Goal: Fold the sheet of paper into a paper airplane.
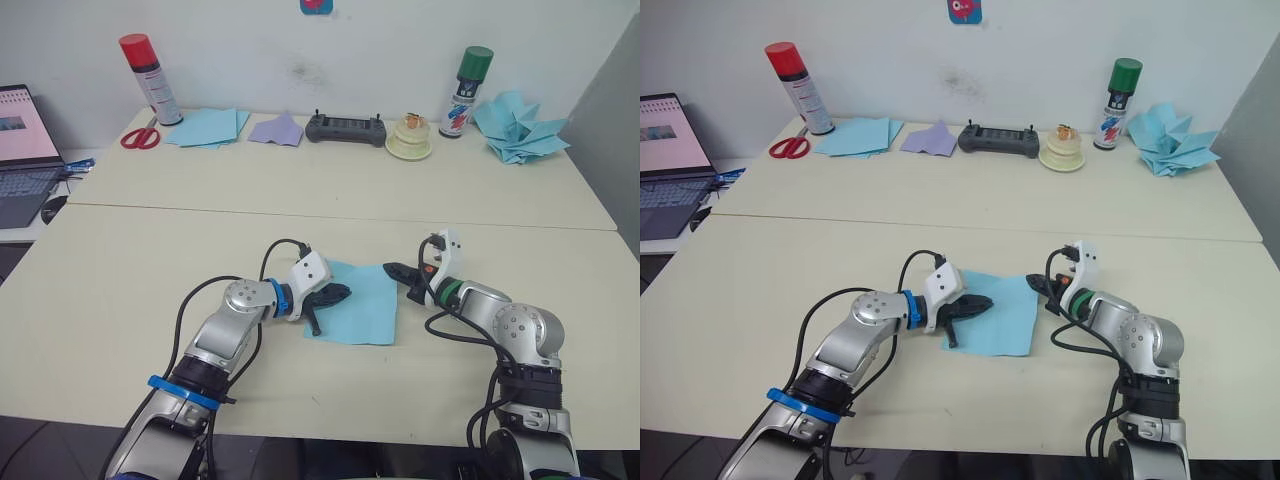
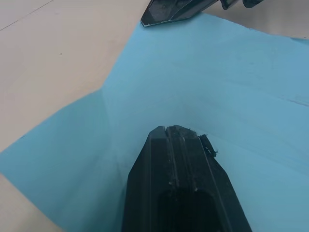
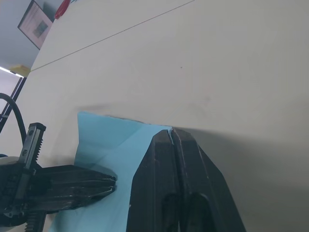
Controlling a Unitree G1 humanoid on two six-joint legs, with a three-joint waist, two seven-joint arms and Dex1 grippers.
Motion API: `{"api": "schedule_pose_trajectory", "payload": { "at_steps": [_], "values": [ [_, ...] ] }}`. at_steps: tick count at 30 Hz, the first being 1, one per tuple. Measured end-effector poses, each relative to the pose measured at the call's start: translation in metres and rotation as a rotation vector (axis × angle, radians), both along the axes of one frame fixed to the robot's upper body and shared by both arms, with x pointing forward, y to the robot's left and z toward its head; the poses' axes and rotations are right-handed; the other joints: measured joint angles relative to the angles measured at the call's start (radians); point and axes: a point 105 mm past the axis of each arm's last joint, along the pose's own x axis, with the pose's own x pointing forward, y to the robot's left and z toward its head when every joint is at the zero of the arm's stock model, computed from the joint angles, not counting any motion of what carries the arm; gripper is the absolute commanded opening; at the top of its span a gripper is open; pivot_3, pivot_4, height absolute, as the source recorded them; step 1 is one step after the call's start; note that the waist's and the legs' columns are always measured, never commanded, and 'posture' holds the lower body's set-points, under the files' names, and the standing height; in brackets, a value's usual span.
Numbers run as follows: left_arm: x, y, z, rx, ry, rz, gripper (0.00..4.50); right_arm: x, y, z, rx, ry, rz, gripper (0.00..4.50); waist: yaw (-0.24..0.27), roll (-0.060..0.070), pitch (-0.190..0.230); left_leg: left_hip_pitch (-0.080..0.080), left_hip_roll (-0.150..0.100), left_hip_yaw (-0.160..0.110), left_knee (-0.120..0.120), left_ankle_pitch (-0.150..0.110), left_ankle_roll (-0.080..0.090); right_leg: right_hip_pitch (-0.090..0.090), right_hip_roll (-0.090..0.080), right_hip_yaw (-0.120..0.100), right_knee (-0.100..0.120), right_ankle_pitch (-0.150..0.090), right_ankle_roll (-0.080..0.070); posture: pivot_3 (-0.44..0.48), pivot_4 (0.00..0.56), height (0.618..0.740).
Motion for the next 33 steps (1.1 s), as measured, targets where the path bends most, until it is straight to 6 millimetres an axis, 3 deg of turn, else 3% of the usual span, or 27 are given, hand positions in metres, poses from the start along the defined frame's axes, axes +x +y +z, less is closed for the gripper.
{"api": "schedule_pose_trajectory", "payload": {
  "at_steps": [3,11,19,29,33],
  "values": [
    [0.0,0.0,0.0,0.0,0.0,0.0,0.0,0.0,0.001,0.002,-0.031,-0.026,0.025,0.01,0.0,0.0,0.0,0.0,0.0,0.0,0.0,0.0,0.0,0.0,0.0,0.0,0.0,0.0,0.0,0.0,0.15,0.74],
    [0.0,0.0,0.0,0.001,0.0,0.001,0.0,-0.009,0.019,0.017,-0.234,-0.291,0.189,0.01,0.0,0.0,0.0,0.0,0.0,0.0,0.0,0.0,0.0,0.0,0.0,0.0,-0.001,-0.001,0.003,0.0,0.15,0.74],
    [0.0,0.0,0.0,0.002,0.0,0.004,0.0,-0.02,0.036,0.003,-0.378,-0.379,0.33,0.01,0.0,0.0,0.0,0.0,0.0,0.0,0.0,0.0,0.0,0.0,0.0,0.0,0.0,-0.002,0.003,0.0,0.15,0.74],
    [0.001,0.0,0.0,-0.018,0.028,0.025,0.0,-0.023,0.04,-0.013,-0.492,-0.387,0.397,0.01,0.001,0.0,0.0,0.0,0.0,0.0,0.0,0.0,0.0,0.0,0.0,0.0,0.0,-0.002,0.003,0.0,0.15,0.74],
    [0.009,-0.001,0.009,-0.115,0.11,0.093,0.0,-0.024,0.04,-0.015,-0.499,-0.385,0.409,0.01,0.001,0.0,0.0,-0.001,0.0,-0.001,0.001,0.0,0.0,0.0,0.0,-0.001,0.0,-0.002,0.003,0.0,0.15,0.74]
  ]
}}
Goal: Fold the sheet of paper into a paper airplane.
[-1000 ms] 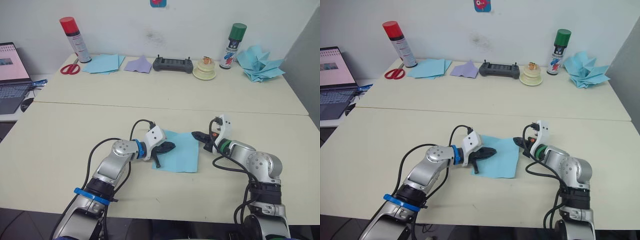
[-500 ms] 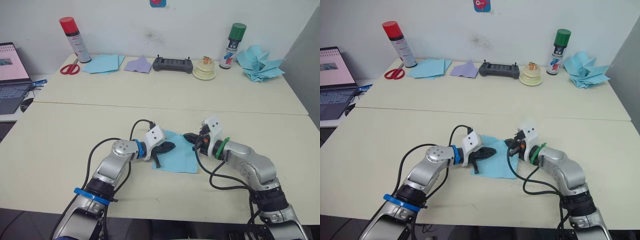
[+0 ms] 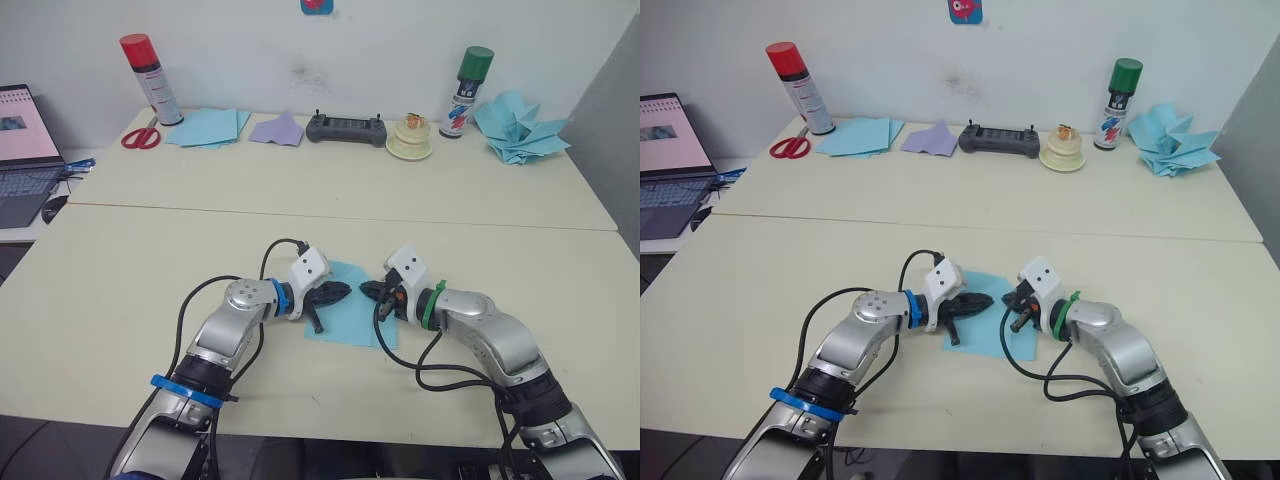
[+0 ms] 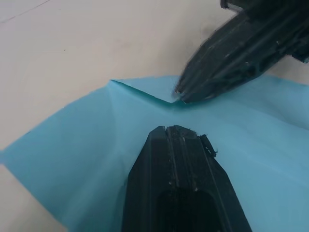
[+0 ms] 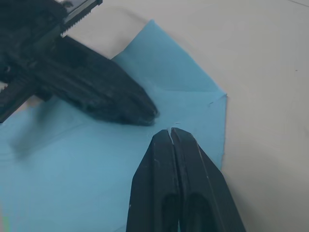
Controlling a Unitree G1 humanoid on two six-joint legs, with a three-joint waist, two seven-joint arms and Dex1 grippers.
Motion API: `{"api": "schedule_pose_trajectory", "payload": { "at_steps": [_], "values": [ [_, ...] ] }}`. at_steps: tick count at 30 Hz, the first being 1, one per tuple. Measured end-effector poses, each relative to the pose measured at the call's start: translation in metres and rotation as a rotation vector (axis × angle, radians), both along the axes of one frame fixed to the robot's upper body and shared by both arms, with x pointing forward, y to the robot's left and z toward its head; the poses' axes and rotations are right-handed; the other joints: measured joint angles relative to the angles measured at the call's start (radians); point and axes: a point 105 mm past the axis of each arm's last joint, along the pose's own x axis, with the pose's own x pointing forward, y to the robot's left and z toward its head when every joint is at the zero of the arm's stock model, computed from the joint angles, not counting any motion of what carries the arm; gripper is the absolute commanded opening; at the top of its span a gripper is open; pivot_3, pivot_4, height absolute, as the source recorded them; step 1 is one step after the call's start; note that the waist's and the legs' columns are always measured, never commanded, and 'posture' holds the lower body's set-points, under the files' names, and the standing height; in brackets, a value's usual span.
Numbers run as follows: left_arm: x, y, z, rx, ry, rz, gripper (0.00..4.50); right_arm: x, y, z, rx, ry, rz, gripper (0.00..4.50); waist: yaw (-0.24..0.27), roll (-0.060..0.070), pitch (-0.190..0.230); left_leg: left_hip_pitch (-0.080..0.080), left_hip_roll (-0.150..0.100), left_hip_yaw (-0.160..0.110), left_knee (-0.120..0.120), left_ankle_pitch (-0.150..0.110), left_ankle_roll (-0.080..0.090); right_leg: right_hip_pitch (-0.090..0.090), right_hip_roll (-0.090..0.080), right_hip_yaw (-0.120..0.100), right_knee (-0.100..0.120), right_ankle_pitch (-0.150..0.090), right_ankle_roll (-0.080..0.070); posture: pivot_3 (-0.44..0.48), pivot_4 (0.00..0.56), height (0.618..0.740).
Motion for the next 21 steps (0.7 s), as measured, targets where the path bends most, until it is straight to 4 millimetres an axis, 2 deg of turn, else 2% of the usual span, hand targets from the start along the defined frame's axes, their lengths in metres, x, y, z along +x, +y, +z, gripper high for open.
{"api": "schedule_pose_trajectory", "payload": {
  "at_steps": [4,7,10,13,18,21],
  "values": [
    [0.006,-0.002,0.013,-0.046,0.012,0.019,0.0,0.0,-0.001,-0.002,-0.007,0.002,-0.004,0.01,0.0,0.0,0.0,0.0,0.0,0.0,-0.001,0.0,0.0,0.0,0.0,0.0,0.0,0.002,-0.003,0.0,0.15,0.74],
    [0.009,-0.013,0.022,-0.064,0.0,-0.001,0.0,0.001,-0.002,-0.004,-0.011,0.008,-0.006,0.61,0.001,0.0,0.0,-0.001,0.0,0.0,0.0,0.0,0.0,0.0,0.0,0.0,-0.001,0.002,-0.003,0.0,0.15,0.74],
    [0.01,-0.025,0.022,-0.044,-0.018,-0.035,0.0,0.001,-0.002,-0.003,-0.009,0.005,-0.003,1.66,0.0,0.0,0.0,0.0,0.0,0.0,-0.001,0.0,0.0,0.0,0.0,0.0,-0.001,0.002,-0.003,0.0,0.15,0.74],
    [0.011,-0.036,0.014,-0.003,-0.013,-0.063,0.0,0.0,-0.001,-0.003,-0.004,0.004,0.003,2.74,0.0,0.0,0.0,0.0,0.0,0.0,0.0,0.0,0.0,0.0,0.0,0.0,0.0,0.002,-0.003,0.0,0.15,0.74],
    [0.016,-0.038,0.0,0.105,-0.024,-0.086,0.0,0.001,-0.001,-0.002,0.01,0.009,-0.003,4.47,0.0,0.0,0.0,0.0,-0.001,0.0,0.0,0.0,0.0,0.0,0.0,0.0,0.0,0.002,-0.003,0.0,0.15,0.74],
    [0.017,-0.039,0.001,0.136,-0.044,-0.11,0.0,-0.001,0.0,-0.002,0.026,0.02,-0.009,4.47,0.001,0.0,0.0,0.0,-0.001,-0.001,0.0,0.0,0.0,0.001,0.0,0.0,0.0,0.002,-0.003,0.0,0.15,0.74]
  ]
}}
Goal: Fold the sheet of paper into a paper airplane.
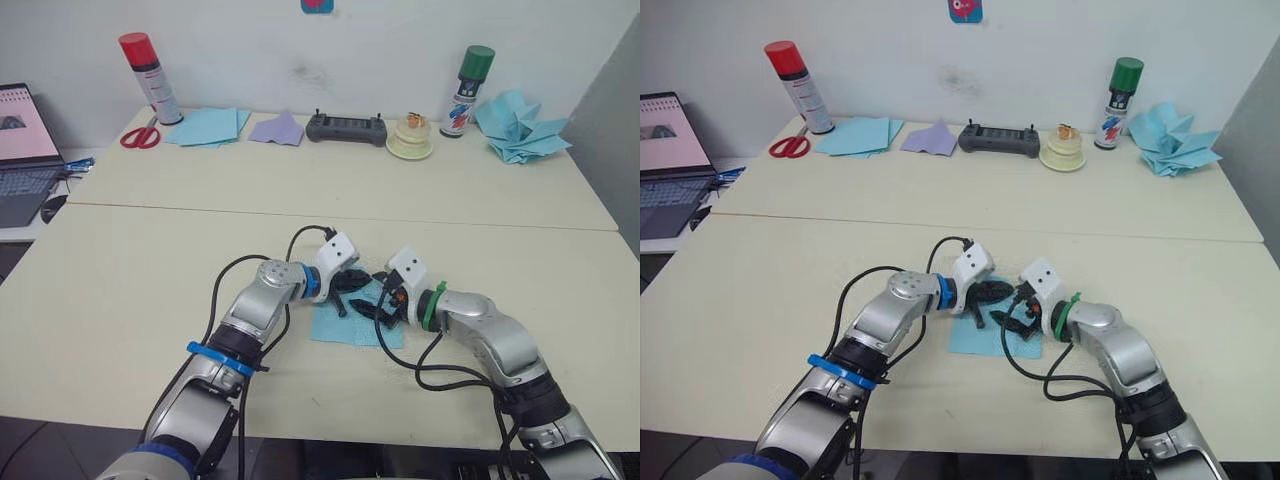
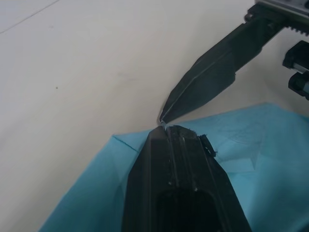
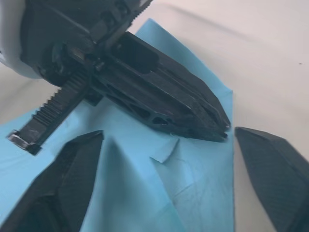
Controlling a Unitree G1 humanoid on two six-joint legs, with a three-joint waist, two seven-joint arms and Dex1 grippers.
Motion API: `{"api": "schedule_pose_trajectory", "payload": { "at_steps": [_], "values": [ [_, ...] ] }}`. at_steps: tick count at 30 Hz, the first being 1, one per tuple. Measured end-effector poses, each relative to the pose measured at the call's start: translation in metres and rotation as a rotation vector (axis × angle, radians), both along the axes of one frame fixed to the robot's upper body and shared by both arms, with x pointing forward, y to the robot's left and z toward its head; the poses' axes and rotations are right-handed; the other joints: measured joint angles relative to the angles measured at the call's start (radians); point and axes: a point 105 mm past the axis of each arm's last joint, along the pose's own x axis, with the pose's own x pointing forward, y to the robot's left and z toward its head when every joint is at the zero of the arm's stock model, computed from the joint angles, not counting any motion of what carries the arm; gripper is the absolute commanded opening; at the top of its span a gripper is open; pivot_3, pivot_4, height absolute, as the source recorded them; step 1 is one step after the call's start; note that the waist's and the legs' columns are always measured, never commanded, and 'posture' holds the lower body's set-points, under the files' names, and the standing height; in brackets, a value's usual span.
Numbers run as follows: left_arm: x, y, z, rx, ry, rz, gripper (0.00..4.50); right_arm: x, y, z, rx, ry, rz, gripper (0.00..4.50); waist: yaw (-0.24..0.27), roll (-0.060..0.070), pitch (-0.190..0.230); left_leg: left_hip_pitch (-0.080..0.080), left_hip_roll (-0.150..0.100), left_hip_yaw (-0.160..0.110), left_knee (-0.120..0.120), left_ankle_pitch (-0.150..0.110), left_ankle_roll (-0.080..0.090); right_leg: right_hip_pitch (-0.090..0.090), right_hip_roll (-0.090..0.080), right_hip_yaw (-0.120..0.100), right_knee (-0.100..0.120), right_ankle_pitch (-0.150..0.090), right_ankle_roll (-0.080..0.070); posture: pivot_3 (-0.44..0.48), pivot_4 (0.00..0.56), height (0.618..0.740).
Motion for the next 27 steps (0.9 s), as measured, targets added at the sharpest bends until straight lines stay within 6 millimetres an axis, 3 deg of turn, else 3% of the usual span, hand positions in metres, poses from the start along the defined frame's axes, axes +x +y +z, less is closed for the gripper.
{"api": "schedule_pose_trajectory", "payload": {
  "at_steps": [9,13,22,27],
  "values": [
    [-0.001,0.001,-0.001,0.041,-0.038,-0.041,0.0,-0.006,-0.012,0.011,0.061,0.021,-0.009,4.47,-0.001,0.0,0.0,0.0,0.0,0.0,0.0,0.0,0.0,0.0,0.0,0.0,0.0,0.0,0.0,0.0,0.15,0.74],
    [-0.002,0.002,-0.002,0.046,-0.048,-0.052,0.0,-0.004,-0.017,0.014,0.071,0.017,-0.027,3.54,-0.001,0.0,0.0,0.0,0.0,0.0,0.0,0.0,0.0,0.0,0.0,0.0,0.0,0.0,0.0,0.0,0.15,0.74],
    [-0.001,0.002,-0.002,0.045,-0.059,-0.06,0.0,-0.002,-0.014,-0.001,0.014,0.04,-0.041,0.11,-0.001,0.0,0.0,0.0,0.0,0.0,0.0,0.0,0.0,0.0,0.0,0.0,0.0,0.0,0.0,0.0,0.15,0.74],
    [-0.001,0.002,-0.002,0.046,-0.061,-0.06,0.0,-0.003,-0.012,-0.003,-0.004,0.036,-0.025,0.05,-0.001,0.0,0.0,0.0,0.0,0.0,0.0,0.0,0.0,0.0,0.0,0.0,0.0,0.0,0.0,0.0,0.15,0.74]
  ]
}}
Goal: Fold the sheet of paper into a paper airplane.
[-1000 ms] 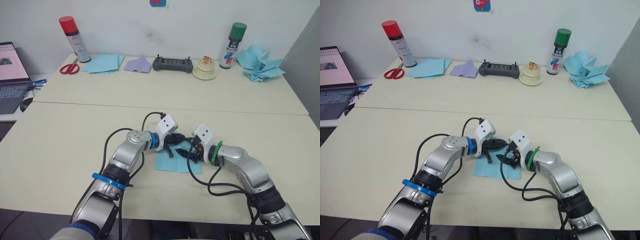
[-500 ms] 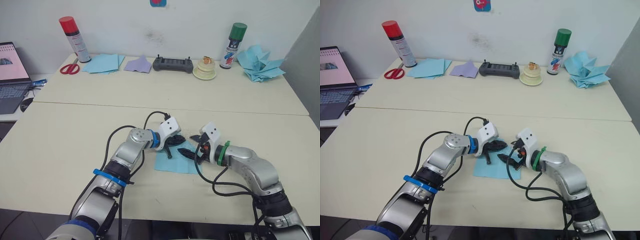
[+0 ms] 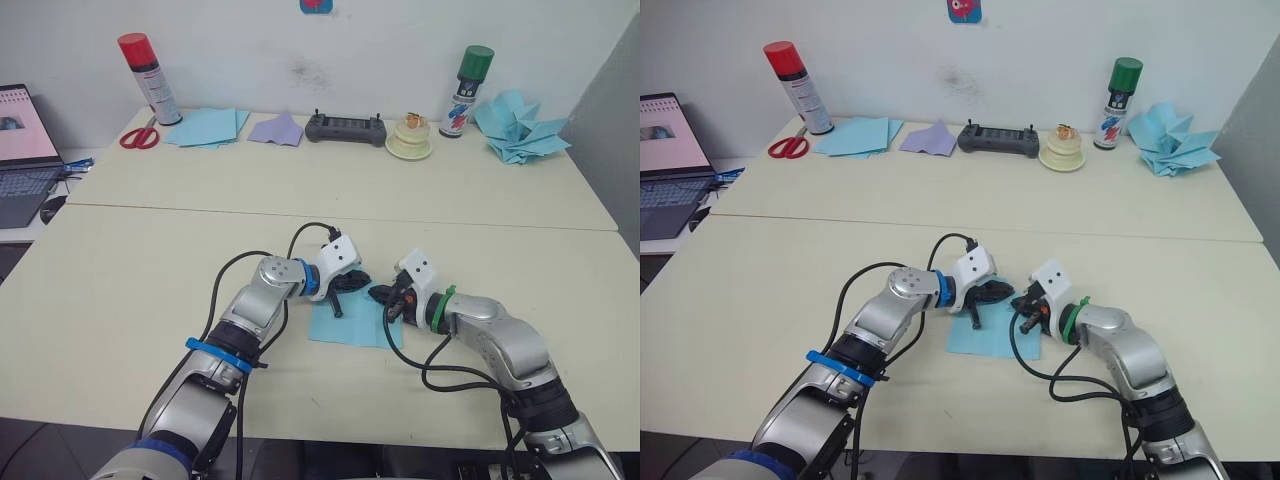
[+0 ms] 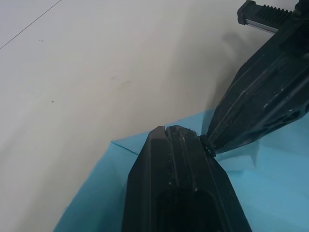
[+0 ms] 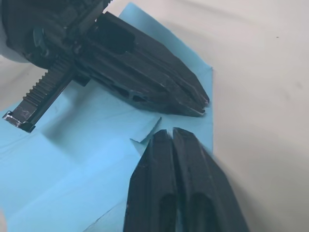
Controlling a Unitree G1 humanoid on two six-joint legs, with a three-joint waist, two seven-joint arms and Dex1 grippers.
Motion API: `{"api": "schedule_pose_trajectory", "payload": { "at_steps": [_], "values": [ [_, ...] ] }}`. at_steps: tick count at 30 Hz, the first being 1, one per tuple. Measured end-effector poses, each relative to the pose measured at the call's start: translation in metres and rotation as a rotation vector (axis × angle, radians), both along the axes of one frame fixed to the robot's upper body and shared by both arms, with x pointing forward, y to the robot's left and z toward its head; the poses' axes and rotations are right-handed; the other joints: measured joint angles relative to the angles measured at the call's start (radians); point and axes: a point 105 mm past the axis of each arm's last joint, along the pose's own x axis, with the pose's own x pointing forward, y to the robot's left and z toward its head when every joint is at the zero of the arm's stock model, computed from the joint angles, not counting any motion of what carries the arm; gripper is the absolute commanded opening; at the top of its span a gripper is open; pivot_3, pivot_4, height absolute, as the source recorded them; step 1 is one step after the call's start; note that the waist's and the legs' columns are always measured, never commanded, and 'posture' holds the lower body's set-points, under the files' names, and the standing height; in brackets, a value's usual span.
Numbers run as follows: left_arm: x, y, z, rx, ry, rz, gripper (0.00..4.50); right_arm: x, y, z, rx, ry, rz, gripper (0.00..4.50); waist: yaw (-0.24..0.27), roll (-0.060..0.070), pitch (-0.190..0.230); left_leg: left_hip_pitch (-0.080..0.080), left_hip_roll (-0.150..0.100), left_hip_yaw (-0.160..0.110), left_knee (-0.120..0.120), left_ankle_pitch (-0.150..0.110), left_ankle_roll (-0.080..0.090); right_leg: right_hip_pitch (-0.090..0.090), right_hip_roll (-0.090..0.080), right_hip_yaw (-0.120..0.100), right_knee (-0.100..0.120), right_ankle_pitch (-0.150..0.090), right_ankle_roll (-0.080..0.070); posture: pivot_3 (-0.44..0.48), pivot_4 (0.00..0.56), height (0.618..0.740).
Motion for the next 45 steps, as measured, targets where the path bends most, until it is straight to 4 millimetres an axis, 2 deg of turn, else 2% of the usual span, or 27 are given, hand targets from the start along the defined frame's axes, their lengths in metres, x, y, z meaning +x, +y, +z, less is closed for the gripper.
{"api": "schedule_pose_trajectory", "payload": {
  "at_steps": [16,21,27,36,45],
  "values": [
    [0.0,0.0,0.001,-0.002,-0.009,-0.002,0.0,-0.006,0.015,-0.002,0.019,0.011,0.06,0.05,0.0,0.0,0.0,0.0,0.0,0.0,0.0,0.0,0.0,0.0,0.0,0.0,0.0,0.0,0.0,0.0,0.15,0.74],
    [-0.007,0.0,-0.001,-0.024,0.015,-0.039,0.0,-0.005,0.014,-0.003,0.014,-0.001,0.06,0.05,0.0,0.0,0.0,0.0,0.0,0.0,0.0,0.0,0.0,0.0,0.0,0.0,0.0,0.0,0.0,0.0,0.15,0.74],
    [-0.01,0.006,-0.001,0.027,0.014,-0.059,0.0,-0.006,0.015,-0.003,0.014,0.0,0.065,0.05,0.0,0.0,0.0,0.0,0.0,0.0,0.0,0.0,0.0,0.0,0.0,0.0,0.0,0.0,0.0,0.0,0.15,0.74],
    [-0.013,0.004,-0.003,0.061,-0.063,-0.106,0.0,-0.005,-0.013,0.0,-0.004,0.017,-0.01,0.05,0.003,0.001,-0.002,0.0,0.0,0.0,0.0,0.0,0.0,0.001,0.0,0.0,0.0,0.0,0.0,0.0,0.15,0.74],
    [-0.011,0.004,-0.006,0.137,-0.176,-0.177,0.0,0.001,-0.018,-0.002,-0.021,0.011,-0.051,0.05,0.003,0.002,-0.006,0.001,0.0,0.0,0.001,0.0,0.0,0.002,0.0,0.0,0.0,0.0,0.0,0.0,0.15,0.74]
  ]
}}
